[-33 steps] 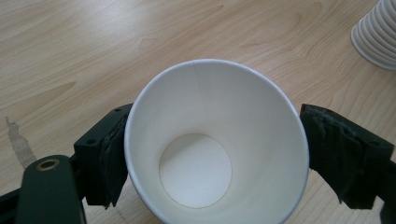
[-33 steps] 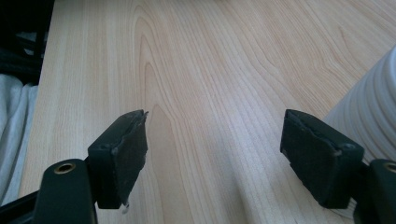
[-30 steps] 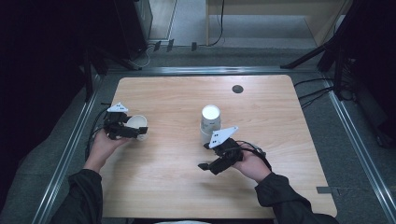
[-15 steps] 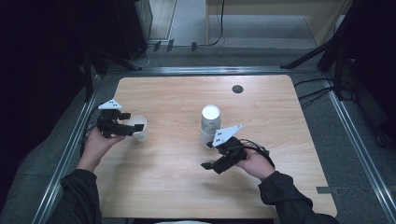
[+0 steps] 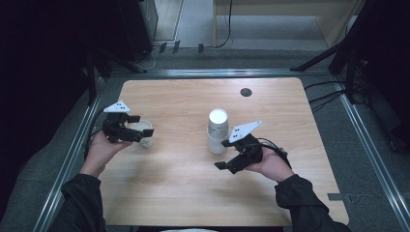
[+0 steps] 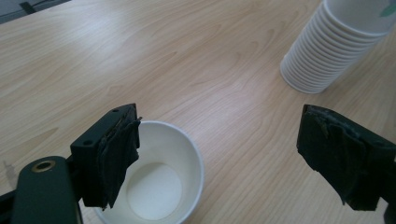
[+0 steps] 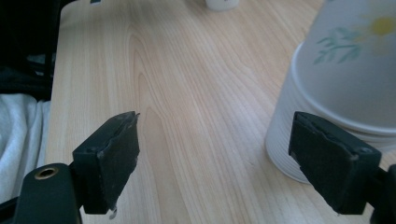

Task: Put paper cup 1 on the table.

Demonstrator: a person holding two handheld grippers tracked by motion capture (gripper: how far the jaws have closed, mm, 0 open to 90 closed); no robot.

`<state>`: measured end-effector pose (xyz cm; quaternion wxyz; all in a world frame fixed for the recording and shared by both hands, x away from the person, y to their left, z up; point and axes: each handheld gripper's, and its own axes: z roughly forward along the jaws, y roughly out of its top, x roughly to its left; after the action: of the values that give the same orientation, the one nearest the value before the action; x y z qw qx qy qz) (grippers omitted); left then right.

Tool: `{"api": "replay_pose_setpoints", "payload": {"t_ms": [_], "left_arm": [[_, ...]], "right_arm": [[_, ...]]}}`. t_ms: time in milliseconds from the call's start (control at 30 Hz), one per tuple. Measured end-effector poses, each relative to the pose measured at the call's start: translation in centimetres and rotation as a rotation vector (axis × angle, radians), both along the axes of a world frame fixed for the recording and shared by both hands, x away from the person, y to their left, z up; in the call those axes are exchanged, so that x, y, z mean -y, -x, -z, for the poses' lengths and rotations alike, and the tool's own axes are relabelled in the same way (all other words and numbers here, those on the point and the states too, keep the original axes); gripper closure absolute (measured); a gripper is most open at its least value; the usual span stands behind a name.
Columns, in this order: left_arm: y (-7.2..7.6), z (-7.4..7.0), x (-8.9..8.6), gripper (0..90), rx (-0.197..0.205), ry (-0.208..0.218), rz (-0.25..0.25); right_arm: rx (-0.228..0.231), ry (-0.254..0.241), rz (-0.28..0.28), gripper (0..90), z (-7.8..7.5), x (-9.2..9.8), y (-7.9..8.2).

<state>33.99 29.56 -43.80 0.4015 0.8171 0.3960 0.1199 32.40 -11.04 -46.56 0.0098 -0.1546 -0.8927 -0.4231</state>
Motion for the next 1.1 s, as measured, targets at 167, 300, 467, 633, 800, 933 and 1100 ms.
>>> {"api": "replay_pose_setpoints", "payload": {"t_ms": [167, 300, 467, 633, 800, 933, 1100], "left_arm": [[0.4, -0.5, 1.1, 13.5, -0.005, 0.016, 0.028], [0.7, -0.7, 1.9, 13.6, -0.007, 0.021, 0.049], [1.1, -0.8, 2.7, 13.9, -0.009, 0.044, 0.068], [1.7, -0.9, 3.8, 14.1, -0.014, 0.041, 0.093], [2.5, -0.6, 5.2, 14.1, -0.029, 0.039, 0.115], [3.3, -0.5, 6.1, 14.1, -0.028, 0.033, 0.134], [4.3, -0.1, 6.8, 14.1, -0.032, 0.022, 0.143]], "right_arm": [[0.015, -0.014, 0.034, 13.3, -0.6, 0.8, -0.4], [0.061, -0.026, 0.165, 13.1, -1.5, 1.4, -0.9], [0.023, -0.071, 0.161, 16.5, -2.3, 2.6, -1.4], [0.044, -0.055, 0.152, 20.4, -2.4, 3.1, -2.0], [0.067, -0.045, 0.135, 22.2, -2.6, 3.1, -2.8], [0.078, -0.038, 0.124, 22.2, -2.8, 2.7, -3.3], [0.091, -0.034, 0.116, 22.2, -3.1, 2.0, -4.1]]}}
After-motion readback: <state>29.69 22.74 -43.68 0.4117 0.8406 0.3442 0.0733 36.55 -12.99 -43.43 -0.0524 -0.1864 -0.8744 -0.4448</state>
